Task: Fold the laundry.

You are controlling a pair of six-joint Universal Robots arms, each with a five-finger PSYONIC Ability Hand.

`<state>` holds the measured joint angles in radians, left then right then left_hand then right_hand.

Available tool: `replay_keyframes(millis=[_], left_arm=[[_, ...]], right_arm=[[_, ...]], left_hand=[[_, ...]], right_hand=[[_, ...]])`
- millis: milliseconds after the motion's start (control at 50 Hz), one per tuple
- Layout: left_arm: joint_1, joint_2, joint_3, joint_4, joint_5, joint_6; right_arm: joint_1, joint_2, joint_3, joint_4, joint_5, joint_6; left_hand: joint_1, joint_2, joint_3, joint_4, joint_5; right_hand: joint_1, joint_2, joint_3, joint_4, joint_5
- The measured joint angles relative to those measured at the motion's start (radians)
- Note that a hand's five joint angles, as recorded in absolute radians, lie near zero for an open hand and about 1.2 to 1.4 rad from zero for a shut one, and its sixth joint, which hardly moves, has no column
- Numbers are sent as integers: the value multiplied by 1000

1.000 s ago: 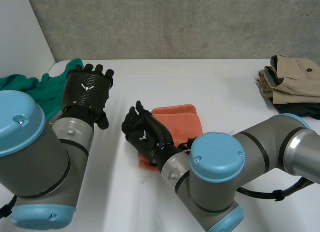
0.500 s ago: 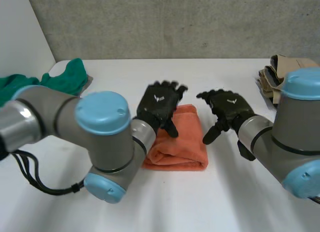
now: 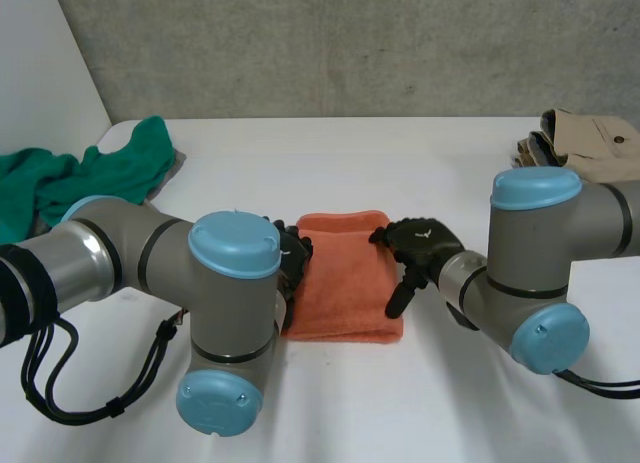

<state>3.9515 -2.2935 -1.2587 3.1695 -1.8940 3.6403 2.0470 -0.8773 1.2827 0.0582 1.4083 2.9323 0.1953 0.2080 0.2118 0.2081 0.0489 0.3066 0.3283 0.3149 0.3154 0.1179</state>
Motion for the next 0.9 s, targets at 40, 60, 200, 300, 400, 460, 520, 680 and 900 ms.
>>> replay_keyframes(millis=[40,60,200,300,400,460,520,680,900], left_arm=[[-2,10,1,2,3,-2],[-3,26,1,5,6,-6],[0,143,-8,17,25,-49],[17,283,-53,25,109,-139],[62,400,-119,28,256,-232],[85,437,-146,28,321,-268],[104,457,-166,28,362,-294],[118,453,-181,29,378,-311],[117,429,-187,48,370,-307]], right_arm=[[6,-27,6,0,15,-19],[11,-59,16,-2,25,-31],[19,-176,86,-40,42,-48],[48,-322,269,-204,72,-62],[125,-378,449,-366,88,-115],[172,-373,516,-427,91,-143],[219,-332,562,-488,94,-166],[254,-197,535,-582,103,-189],[248,-74,425,-649,142,-275]], left_hand=[[0,0,0,0,0],[-1,-2,-1,-1,0],[-3,-2,-1,-2,0],[-4,-2,-1,-2,0],[-4,-2,-1,-2,0],[-4,-2,-1,-2,0],[-4,-2,-1,-2,0],[-4,-2,-1,-2,0],[-4,-2,-1,-2,0]], right_hand=[[0,-2,0,-1,2],[-1,-2,-2,-2,3],[-3,-2,-2,-3,-1],[-3,-2,-4,-3,-4],[-3,-2,-7,-4,-5],[-3,-2,-7,-4,-5],[-3,-2,-7,-4,-4],[1,0,7,7,31],[58,11,55,50,87]])
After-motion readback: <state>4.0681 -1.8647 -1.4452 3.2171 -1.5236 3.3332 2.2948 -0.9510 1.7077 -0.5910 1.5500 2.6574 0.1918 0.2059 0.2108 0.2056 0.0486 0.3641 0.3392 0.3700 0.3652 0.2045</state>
